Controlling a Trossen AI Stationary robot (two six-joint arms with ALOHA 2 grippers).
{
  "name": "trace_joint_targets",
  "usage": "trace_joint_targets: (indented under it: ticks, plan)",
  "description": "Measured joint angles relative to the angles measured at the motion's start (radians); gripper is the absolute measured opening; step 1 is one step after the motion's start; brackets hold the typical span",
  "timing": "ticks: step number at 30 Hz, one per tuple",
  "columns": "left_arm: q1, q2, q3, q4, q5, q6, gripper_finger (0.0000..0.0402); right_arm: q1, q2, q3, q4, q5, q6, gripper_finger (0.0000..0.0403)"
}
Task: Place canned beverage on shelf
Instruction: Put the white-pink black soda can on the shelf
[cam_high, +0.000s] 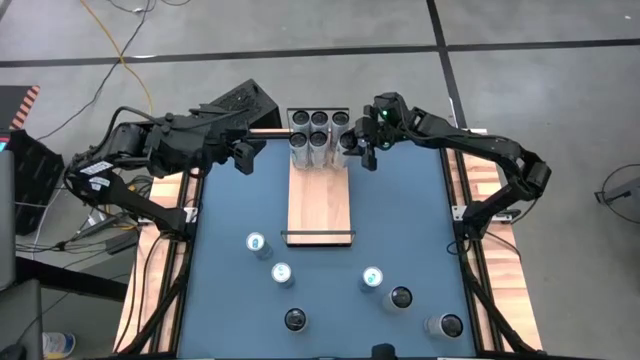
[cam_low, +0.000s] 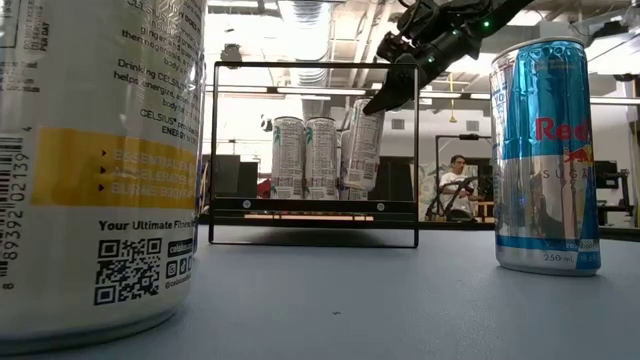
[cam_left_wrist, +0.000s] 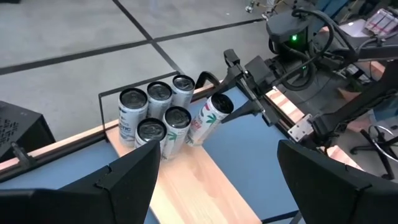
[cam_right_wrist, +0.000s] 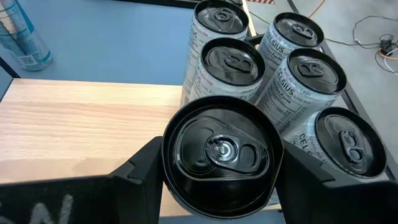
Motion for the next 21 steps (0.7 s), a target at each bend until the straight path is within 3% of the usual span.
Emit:
trace_joint_targets:
  ticks: [21]
  plan:
    - [0.000,-0.001,0.000,0.002,0.025,-0.009,0.0309,-0.029,0.000,-0.001,-0.001,0.000,-0.008,0.0224]
